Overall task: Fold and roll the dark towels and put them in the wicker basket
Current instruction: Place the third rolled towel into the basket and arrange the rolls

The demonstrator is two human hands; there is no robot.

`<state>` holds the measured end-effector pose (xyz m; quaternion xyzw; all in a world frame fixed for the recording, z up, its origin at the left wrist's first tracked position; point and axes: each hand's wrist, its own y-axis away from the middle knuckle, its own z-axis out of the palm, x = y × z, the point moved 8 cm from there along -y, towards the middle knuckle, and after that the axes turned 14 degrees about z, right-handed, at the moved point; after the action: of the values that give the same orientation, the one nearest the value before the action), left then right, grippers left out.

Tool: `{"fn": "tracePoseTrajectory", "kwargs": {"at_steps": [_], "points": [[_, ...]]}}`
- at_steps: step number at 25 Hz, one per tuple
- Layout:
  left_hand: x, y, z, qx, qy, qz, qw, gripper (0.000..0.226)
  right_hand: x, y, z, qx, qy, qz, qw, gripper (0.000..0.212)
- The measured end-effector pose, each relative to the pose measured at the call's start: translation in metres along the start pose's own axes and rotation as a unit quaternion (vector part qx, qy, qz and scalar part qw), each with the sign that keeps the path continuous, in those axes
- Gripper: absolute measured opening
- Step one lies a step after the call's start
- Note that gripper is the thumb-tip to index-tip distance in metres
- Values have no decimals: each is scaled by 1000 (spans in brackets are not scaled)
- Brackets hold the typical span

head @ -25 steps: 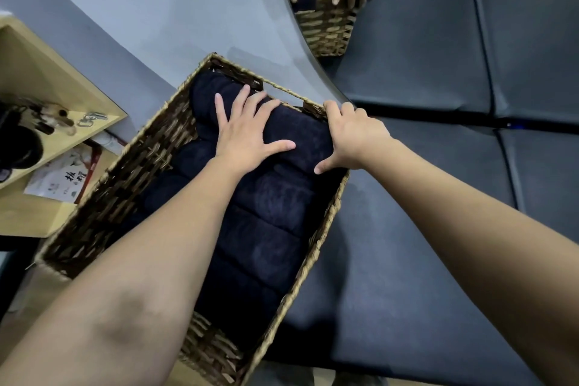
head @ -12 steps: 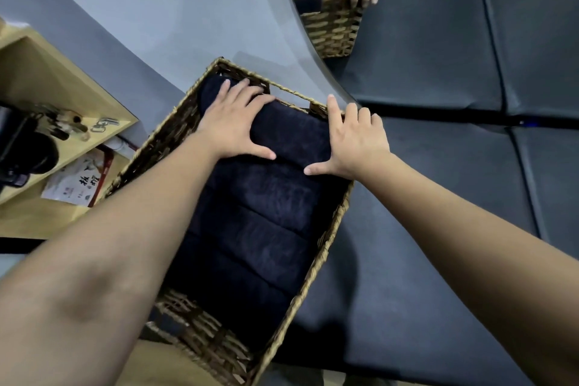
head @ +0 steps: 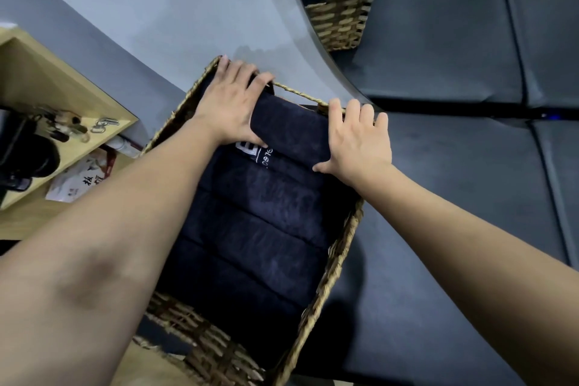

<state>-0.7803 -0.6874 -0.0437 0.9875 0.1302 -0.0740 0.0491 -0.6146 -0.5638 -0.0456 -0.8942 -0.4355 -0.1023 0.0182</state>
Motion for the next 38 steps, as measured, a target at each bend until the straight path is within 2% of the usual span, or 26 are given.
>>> {"fn": "tracePoseTrajectory", "kwargs": {"at_steps": [3,9,14,19,24,27,30,33,38], "points": [[3,-1,-5,26,10,-6,1000,118,0,-2,-3,2,-16,2,1000,112],[7,13,3,-2,34,-27,999,140,2,7,-3,5,5,-15,1000,149],[-20,12,-1,-49,3,-8,999,150,10,2,-1,-56,61,-52,995,160],[-15,3,-4,0,-30,-2,1000,121,5,-1,4,-55,49,7,997,151],[0,35,6,-5,11,-98,995,121,5,12,0,-24,52,0,998,157],[13,63,20,27,26,-142,989,101,4,20,1,-30,68,-18,997,157],[2,57,12,49,62,-154,985,86,-4,16,1,-21,82,-15,996,147],[1,48,5,45,78,-173,981,87,-6,14,0,-26,81,-4,996,134],[4,49,8,26,76,-201,976,89,-1,17,1,-41,77,-24,996,127]]}}
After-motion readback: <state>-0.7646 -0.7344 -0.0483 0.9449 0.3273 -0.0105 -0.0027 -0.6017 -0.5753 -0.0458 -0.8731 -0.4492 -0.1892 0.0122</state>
